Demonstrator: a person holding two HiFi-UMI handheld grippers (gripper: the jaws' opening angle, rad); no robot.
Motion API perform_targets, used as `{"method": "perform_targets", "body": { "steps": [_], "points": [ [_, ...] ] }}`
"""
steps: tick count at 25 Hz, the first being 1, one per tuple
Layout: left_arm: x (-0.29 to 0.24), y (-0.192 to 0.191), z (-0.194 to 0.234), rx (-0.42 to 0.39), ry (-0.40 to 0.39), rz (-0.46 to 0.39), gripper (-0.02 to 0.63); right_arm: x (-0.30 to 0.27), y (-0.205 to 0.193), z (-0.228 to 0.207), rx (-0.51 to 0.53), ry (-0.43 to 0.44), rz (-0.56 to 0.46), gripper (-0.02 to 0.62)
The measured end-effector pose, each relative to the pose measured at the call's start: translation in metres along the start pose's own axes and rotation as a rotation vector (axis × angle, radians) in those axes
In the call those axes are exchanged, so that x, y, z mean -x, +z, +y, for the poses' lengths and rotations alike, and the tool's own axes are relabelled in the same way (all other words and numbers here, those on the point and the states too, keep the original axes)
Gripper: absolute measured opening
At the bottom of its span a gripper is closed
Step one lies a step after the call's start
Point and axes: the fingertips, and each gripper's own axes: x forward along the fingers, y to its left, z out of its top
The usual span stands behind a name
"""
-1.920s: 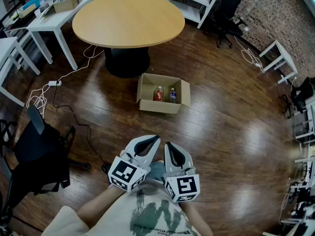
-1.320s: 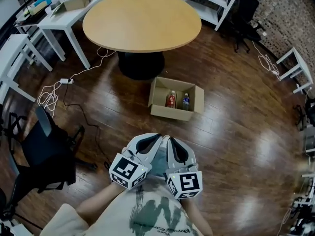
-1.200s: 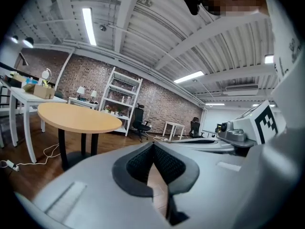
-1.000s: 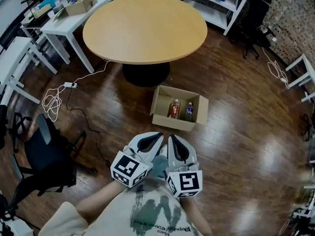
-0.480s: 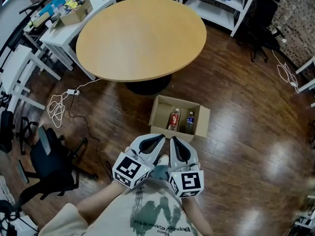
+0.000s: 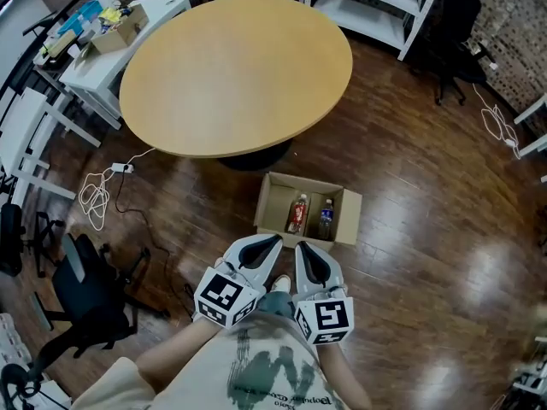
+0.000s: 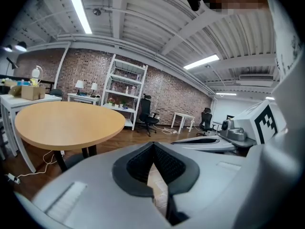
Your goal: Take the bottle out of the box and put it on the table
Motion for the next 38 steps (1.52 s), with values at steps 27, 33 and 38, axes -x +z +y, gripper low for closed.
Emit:
{"method": "perform_targets", "body": {
  "steps": [27,33,38],
  "points": [
    [-0.13,-0.051,0.184,0.185,-0.271,0.264,0.0,-0.22,-0.038,-0.072,-0.107,-0.261,0.261,0.008],
    [-0.17,-0.092,0.183,0.182,-0.35,0.365,0.0,-0.241,-0.082,-0.1,-0.165,-0.28,0.353,0.016],
    [-0.214,-0.127,0.179,0.263,-0.408,0.469,0.0,-0.259,-0.124,-0.133,-0.232,-0.22,0.442,0.0]
  ]
}}
